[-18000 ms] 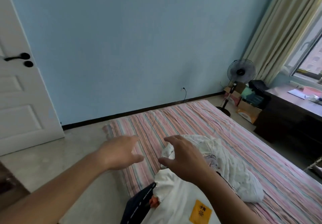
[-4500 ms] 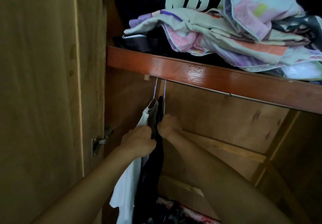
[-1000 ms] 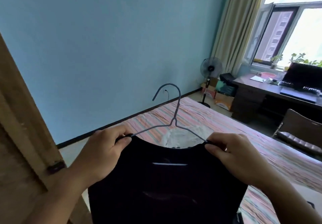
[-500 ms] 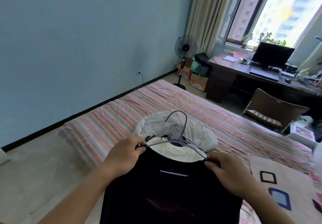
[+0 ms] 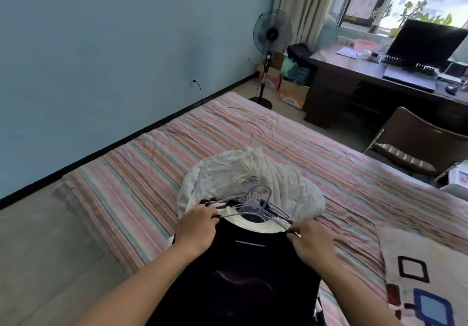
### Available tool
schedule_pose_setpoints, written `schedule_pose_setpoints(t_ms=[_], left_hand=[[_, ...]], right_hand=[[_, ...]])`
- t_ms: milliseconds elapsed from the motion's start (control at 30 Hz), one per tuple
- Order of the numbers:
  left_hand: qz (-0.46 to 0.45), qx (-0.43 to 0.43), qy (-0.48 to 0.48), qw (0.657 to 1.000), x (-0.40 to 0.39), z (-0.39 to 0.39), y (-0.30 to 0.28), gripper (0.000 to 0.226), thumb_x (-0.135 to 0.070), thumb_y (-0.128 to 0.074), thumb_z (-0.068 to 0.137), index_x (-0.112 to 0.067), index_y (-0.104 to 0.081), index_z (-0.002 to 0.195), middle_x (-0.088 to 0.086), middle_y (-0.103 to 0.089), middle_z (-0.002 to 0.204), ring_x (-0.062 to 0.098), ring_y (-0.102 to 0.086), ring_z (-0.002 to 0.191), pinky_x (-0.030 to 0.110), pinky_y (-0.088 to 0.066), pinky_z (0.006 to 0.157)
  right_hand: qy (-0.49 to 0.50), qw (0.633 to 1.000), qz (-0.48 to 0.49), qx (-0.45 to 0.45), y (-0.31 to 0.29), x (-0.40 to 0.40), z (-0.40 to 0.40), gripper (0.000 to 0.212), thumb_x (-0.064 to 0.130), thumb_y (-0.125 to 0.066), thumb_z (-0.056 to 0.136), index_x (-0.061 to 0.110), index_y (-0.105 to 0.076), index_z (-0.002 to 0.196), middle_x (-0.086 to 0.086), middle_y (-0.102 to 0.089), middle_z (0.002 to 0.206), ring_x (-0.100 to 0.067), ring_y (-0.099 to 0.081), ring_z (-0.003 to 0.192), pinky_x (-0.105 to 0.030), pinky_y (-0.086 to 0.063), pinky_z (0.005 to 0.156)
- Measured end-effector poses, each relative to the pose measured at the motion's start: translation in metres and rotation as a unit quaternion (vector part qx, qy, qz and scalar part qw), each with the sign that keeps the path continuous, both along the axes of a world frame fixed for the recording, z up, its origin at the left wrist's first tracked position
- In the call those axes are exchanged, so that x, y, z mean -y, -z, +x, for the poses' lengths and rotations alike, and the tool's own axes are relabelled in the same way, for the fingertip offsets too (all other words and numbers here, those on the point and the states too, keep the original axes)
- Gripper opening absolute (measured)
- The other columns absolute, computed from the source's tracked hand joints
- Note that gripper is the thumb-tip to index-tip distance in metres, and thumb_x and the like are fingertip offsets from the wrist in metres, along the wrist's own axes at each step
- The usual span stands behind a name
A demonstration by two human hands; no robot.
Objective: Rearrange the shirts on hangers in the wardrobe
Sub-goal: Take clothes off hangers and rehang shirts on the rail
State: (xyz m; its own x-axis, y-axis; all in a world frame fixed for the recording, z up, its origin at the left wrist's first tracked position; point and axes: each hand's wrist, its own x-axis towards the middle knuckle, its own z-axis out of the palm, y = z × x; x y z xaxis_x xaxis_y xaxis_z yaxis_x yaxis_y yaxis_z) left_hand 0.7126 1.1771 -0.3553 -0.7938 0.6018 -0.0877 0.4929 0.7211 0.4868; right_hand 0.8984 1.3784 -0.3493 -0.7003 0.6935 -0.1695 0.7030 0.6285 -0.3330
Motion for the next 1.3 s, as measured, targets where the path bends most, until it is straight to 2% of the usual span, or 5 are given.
schedule_pose_setpoints(t_ms=[400,567,700,900,1300], left_hand=[[-0.145,0.203,0.055,0.967,-0.083,-0.081,0.139,0.076,-0.015,-0.042,0.085,-0.041,-0.020,0.153,0.000,-0.047,0.150,0.026,-0.050,0.130,0.038,-0.045,0.101],[-0.194,0.242,0.095,0.946,-0.088,-0.087,0.175,0.089,-0.008,-0.044,0.086,-0.037,0.004,0.156,0.001,-0.010,0.165,0.023,-0.016,0.150,0.041,-0.030,0.115],[-0.251,0.237,0.140,0.928,-0.091,-0.092,0.196,0.085,-0.009,-0.047,0.088,-0.028,-0.002,0.158,-0.002,0.008,0.165,0.019,0.008,0.152,0.043,-0.014,0.122],[-0.283,0.188,0.158,0.927,-0.102,-0.070,0.189,0.085,-0.020,-0.050,0.086,-0.026,-0.004,0.158,0.004,0.006,0.165,0.025,0.008,0.152,0.047,-0.009,0.122],[-0.126,0.093,0.026,0.987,-0.042,-0.067,0.062,0.061,-0.048,-0.056,0.090,-0.033,-0.037,0.146,-0.003,-0.054,0.141,0.022,-0.051,0.127,0.038,-0.044,0.101]], right_hand=[[0.051,0.993,-0.070,0.084,0.148,-0.072,-0.094,0.025,0.000,-0.051,0.078,0.014,-0.054,0.098,-0.007,-0.064,0.096,-0.032,-0.063,0.095,-0.035,-0.045,0.067],[0.047,0.978,-0.156,0.132,0.193,-0.070,-0.108,0.075,0.002,-0.057,0.075,0.017,-0.027,0.142,-0.001,-0.061,0.089,-0.021,-0.061,0.077,-0.032,-0.043,0.053],[0.038,0.964,-0.195,0.177,0.211,-0.075,-0.117,0.106,0.008,-0.061,0.078,0.021,0.008,0.158,-0.008,-0.054,0.134,-0.026,-0.060,0.111,-0.032,-0.049,0.067],[-0.037,0.948,-0.040,0.312,0.198,-0.077,-0.123,0.089,0.034,-0.062,0.083,0.019,-0.011,0.154,-0.015,-0.034,0.146,-0.036,-0.040,0.134,-0.047,-0.030,0.112],[-0.105,0.987,-0.043,0.115,0.066,-0.012,-0.140,0.057,0.037,-0.064,0.077,0.026,-0.046,0.130,-0.004,-0.047,0.128,-0.026,-0.053,0.113,-0.034,-0.048,0.085]])
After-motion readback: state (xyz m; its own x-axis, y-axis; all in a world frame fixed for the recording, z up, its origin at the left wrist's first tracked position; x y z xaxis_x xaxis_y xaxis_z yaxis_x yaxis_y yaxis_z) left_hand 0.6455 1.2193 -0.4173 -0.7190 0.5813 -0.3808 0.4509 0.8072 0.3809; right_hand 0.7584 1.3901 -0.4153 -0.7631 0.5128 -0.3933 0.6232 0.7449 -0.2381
